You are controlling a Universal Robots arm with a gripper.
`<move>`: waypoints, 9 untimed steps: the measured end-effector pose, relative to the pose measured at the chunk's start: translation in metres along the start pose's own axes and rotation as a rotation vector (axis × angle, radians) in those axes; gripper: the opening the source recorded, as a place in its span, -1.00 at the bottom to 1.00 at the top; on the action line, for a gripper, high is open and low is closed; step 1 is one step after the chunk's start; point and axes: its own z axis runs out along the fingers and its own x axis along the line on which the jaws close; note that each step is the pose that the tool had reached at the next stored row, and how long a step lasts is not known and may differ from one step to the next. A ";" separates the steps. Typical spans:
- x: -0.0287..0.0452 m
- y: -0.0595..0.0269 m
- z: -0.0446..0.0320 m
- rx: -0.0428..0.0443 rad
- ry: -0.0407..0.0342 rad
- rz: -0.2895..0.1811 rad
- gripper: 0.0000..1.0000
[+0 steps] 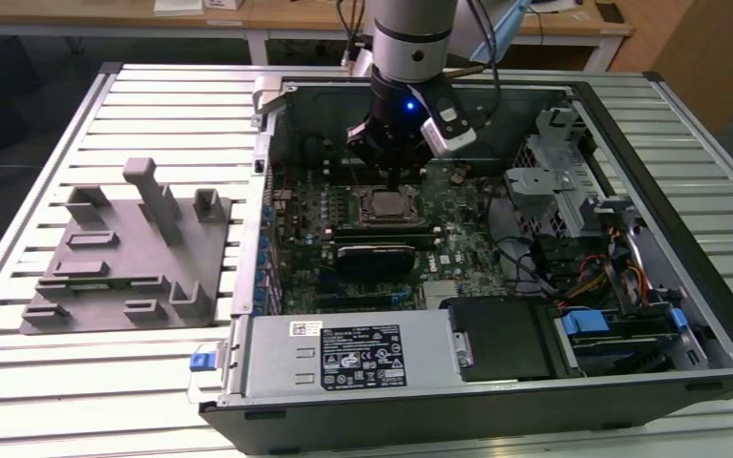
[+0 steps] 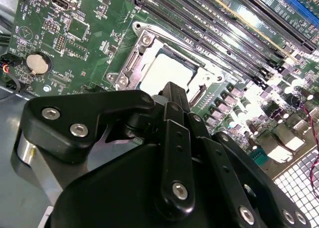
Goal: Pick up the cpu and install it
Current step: 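Install the first cpu locking lever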
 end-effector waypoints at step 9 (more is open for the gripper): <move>0.0043 0.0000 -0.0001 0.0001 0.0001 0.000 -0.79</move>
